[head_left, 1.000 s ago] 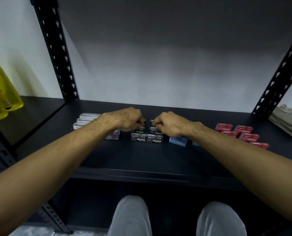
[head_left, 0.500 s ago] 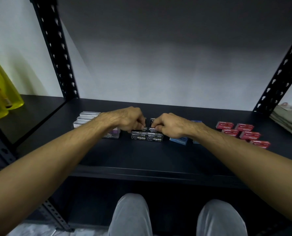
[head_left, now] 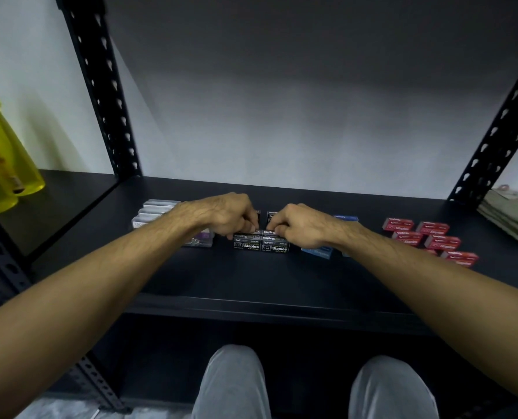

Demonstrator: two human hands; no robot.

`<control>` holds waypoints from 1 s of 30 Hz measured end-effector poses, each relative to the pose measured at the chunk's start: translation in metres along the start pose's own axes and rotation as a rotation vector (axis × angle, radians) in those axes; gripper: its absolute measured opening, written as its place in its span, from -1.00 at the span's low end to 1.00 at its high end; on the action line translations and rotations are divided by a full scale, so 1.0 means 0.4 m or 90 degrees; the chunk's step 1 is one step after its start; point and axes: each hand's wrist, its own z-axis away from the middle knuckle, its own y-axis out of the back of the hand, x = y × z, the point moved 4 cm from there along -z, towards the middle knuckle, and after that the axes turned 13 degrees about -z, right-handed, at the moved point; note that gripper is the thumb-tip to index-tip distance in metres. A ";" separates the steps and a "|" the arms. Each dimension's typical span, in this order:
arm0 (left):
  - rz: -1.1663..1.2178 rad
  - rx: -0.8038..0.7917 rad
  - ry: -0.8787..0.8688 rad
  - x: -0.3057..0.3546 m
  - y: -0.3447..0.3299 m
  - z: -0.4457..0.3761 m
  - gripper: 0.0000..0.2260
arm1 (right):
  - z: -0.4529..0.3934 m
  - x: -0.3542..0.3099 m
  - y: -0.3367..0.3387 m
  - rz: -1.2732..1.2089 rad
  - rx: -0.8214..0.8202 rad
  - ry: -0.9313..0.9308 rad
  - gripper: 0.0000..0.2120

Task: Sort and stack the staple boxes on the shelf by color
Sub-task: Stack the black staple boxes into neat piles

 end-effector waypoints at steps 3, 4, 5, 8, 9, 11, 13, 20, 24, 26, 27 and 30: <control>-0.006 -0.005 0.004 -0.003 -0.001 0.001 -0.84 | 0.001 -0.003 -0.002 0.003 -0.008 -0.002 -0.72; -0.007 -0.006 0.006 -0.003 -0.001 0.002 -0.84 | 0.003 -0.004 -0.002 0.002 -0.010 -0.005 -0.72; -0.007 -0.008 0.009 -0.003 0.000 0.003 -0.83 | 0.005 -0.004 -0.001 -0.002 -0.010 -0.009 -0.73; -0.014 -0.015 0.017 -0.001 0.004 0.009 -0.83 | 0.016 -0.010 0.008 -0.017 0.003 -0.026 -0.74; -0.016 -0.020 0.018 0.000 0.004 0.011 -0.82 | 0.021 -0.013 0.012 -0.015 0.003 -0.031 -0.72; -0.018 -0.031 0.022 0.003 0.006 0.016 -0.81 | 0.029 -0.015 0.017 -0.001 -0.008 -0.042 -0.59; -0.025 -0.049 0.025 0.005 0.007 0.018 -0.78 | 0.034 -0.013 0.016 0.023 -0.023 -0.043 -0.48; -0.061 -0.060 0.038 0.010 -0.005 0.014 -0.60 | 0.031 -0.011 -0.003 0.054 -0.037 -0.021 -0.55; -0.058 -0.037 0.031 0.008 -0.003 0.015 -0.66 | 0.027 -0.006 -0.006 0.045 -0.022 -0.016 -0.67; -0.057 -0.025 0.025 0.009 -0.002 0.017 -0.71 | 0.026 -0.005 -0.006 0.041 -0.020 -0.016 -0.71; -0.057 -0.021 0.021 0.009 -0.003 0.018 -0.70 | 0.026 -0.005 -0.007 0.039 -0.022 -0.016 -0.72; -0.043 -0.025 0.020 0.007 -0.006 0.020 -0.70 | 0.028 -0.008 -0.009 0.039 -0.023 -0.014 -0.73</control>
